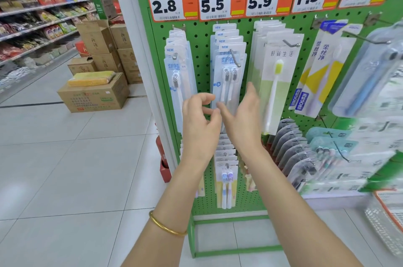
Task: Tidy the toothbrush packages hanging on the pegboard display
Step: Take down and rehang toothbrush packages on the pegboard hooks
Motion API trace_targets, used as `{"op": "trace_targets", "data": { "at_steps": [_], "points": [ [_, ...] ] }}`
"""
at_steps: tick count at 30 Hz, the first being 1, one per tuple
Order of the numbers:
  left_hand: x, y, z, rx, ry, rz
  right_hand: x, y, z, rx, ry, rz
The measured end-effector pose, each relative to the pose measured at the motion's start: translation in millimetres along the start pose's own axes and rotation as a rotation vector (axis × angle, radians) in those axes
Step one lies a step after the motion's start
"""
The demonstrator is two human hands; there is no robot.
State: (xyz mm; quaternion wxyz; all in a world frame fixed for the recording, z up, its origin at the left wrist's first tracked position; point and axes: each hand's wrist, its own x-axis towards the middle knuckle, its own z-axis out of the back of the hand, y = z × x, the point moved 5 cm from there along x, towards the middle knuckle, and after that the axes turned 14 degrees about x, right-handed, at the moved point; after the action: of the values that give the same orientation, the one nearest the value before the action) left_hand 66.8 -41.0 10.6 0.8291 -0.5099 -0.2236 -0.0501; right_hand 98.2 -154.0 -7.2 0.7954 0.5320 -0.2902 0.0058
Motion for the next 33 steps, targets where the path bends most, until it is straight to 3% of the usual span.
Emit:
{"op": "trace_targets", "data": {
  "at_steps": [7, 15, 33],
  "points": [
    [6, 1, 1, 0.022, 0.053, -0.010, 13, -5, -13, 0.012, -0.009, -0.117],
    [5, 5, 3, 0.021, 0.052, 0.010, 13, -6, -13, -0.042, -0.081, -0.054],
    [-4, 2, 2, 0.014, 0.024, 0.035, -15, -6, 6, 0.264, 0.032, -0.040]
  ]
}}
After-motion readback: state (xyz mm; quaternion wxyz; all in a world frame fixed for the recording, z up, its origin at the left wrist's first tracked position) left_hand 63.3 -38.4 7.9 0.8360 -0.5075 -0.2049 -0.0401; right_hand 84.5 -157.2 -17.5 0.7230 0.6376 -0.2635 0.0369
